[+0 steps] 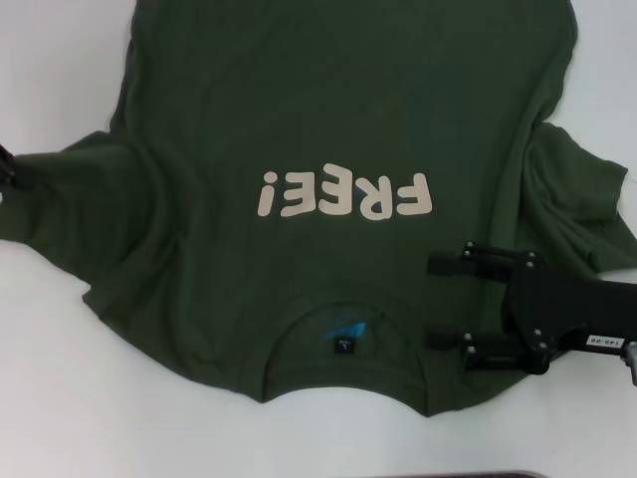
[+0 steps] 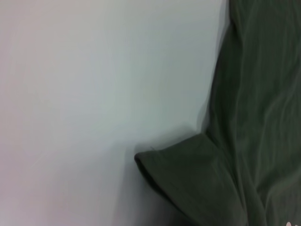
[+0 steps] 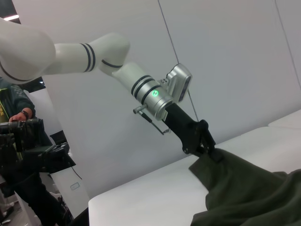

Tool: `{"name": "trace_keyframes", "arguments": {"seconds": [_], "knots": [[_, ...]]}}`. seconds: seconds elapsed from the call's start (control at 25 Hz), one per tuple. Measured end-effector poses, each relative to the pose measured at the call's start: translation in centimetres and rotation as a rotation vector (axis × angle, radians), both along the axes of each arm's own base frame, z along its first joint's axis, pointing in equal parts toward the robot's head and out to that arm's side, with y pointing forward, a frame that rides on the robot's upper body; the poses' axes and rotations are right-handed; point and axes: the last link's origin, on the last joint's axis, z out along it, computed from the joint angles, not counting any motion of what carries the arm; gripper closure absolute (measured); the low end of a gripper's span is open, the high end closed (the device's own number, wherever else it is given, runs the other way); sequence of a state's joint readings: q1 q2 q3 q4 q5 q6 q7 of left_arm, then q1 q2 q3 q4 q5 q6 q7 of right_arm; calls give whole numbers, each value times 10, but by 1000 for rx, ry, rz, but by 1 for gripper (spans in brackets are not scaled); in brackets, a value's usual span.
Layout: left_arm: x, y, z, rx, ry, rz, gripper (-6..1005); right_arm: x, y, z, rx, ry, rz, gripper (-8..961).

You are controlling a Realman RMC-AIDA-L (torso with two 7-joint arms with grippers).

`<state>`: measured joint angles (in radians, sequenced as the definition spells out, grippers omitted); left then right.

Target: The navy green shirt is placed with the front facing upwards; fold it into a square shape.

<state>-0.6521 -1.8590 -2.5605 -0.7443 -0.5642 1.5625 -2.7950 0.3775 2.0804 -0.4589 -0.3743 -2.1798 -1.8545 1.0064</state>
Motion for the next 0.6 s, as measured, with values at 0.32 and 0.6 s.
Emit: {"name": "trace_keyframes", "arguments": {"seconds": [0.32, 0.6], "knots": [[6, 7, 9, 4, 33, -7, 985, 0, 1, 1, 0, 0, -2, 68], [10, 10, 21, 20, 67, -2, 977, 0, 2, 2, 6, -8, 3, 69]]}}
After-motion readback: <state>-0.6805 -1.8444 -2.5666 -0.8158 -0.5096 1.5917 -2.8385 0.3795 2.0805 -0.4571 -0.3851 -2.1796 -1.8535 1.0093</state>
